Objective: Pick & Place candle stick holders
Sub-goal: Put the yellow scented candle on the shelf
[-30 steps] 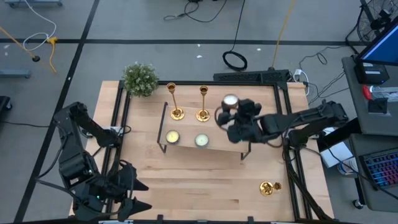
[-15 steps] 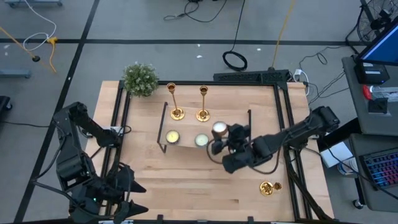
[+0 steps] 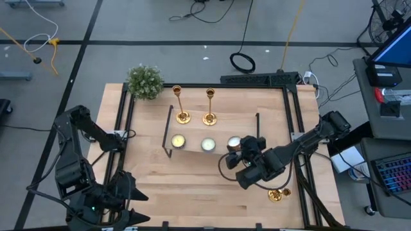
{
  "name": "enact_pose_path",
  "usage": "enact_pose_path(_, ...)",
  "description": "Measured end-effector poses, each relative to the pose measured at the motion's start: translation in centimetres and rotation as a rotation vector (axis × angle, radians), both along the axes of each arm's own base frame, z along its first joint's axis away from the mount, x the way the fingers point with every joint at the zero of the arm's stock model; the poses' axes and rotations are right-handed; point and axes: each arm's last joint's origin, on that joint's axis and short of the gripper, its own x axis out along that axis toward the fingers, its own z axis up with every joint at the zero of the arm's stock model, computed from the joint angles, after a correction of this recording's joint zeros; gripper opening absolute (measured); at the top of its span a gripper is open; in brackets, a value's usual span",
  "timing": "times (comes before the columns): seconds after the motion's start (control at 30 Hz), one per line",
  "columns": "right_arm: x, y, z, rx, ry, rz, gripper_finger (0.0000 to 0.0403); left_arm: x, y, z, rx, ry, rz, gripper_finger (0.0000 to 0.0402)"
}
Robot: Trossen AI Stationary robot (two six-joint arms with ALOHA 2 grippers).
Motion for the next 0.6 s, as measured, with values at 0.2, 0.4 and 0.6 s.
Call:
enact_pose_path(0.2,-0.4,0.0,-0.3,0.04,0.023,-0.025,0.0293,0.0,0.0,0.0,0.0,-0.001,0.0,0.0397)
enact_pose_path(0.4,-0.4,0.2,-1.9,0.066,0.036,-0.057,0.0293,0.0,0.0,0.0,-0.002,-0.002,0.001,0.0397)
enact_pose_path(0.6,-0.5,0.5,-2.5,0.067,0.032,-0.054,0.0293,0.0,0.0,0.0,-0.003,-0.002,0.001,0.0397)
